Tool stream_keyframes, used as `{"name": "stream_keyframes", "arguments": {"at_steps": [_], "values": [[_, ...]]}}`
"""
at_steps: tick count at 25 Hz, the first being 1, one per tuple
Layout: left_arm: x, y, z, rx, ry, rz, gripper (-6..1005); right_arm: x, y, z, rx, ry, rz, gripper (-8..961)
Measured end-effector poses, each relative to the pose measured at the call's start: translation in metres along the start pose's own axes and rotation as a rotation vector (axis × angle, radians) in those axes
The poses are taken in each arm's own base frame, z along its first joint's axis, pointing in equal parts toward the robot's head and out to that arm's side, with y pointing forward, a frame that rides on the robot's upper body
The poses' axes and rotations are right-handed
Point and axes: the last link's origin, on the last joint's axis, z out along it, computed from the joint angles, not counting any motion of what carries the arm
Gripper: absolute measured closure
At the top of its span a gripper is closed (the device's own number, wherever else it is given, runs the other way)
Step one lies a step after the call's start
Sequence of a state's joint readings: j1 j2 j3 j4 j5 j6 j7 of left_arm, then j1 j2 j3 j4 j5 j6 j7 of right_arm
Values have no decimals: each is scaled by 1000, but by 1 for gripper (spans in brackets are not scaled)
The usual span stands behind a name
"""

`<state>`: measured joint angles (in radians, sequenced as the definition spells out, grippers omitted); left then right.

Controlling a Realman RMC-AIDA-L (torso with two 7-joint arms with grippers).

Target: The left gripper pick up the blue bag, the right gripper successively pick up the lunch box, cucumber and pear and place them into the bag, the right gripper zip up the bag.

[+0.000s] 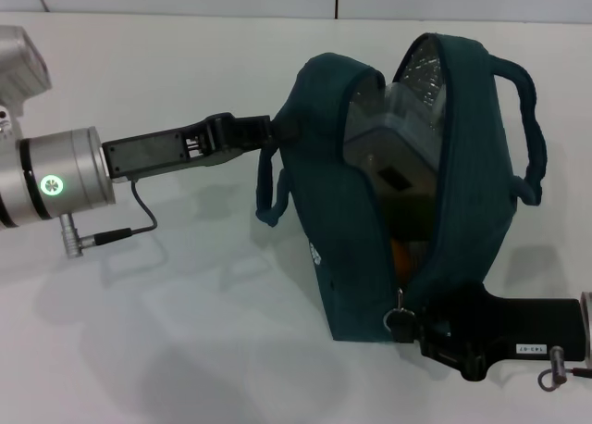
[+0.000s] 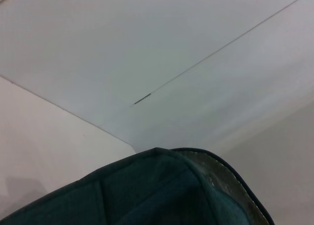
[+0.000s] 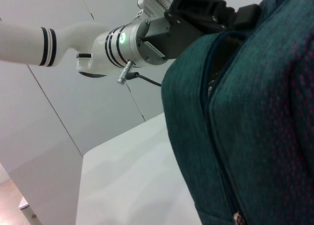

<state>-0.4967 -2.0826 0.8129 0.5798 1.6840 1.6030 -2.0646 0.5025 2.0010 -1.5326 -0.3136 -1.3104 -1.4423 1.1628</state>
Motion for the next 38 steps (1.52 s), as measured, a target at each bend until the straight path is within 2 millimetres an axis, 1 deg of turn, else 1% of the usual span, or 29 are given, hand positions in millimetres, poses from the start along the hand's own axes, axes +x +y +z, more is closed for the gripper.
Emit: {"name": "stream_keyframes", "arguments": {"at_steps": [4,15,21,26,30,36,38], "values": [[-1,0,0,1,1,-2,936,0,1,0,-7,0,-3,870],[-1,0,-1,-1,0,-3,936,3,-2,2,26,6,-2,888],[-1,0,0,-2,-1,-1,936,3,-3,2,35,9,-5,929],[0,0,0,-1,0,1,936,2,-3,-1,28,3,-2,936],[1,0,0,1,1,3,936,0,0,-8,15,-32,6,942],[1,0,0,0,2,17,936,-7,4,-31,6,-122,16,945],[0,0,0,-2,0,22,936,-8,4,-35,14,-133,18,945]]}}
